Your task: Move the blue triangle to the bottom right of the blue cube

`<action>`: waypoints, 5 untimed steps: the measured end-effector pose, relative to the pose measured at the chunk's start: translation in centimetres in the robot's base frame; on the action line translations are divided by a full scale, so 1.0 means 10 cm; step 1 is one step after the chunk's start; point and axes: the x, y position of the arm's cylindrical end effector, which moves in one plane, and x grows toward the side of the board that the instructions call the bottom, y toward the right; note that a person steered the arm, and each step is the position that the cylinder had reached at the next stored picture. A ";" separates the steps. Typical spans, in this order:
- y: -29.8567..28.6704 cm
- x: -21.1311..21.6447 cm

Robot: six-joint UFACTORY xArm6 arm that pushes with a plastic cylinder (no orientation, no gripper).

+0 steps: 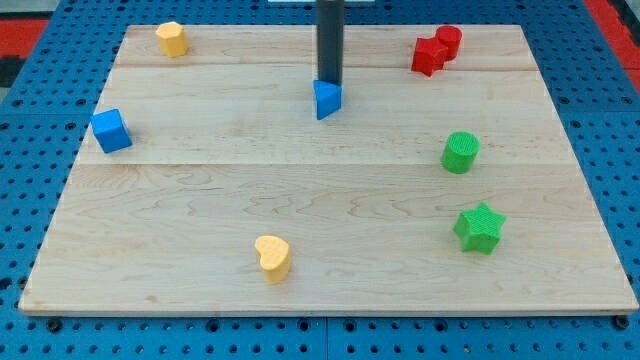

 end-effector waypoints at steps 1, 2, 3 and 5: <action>0.08 0.31; -0.18 0.39; -0.71 0.35; -1.53 0.52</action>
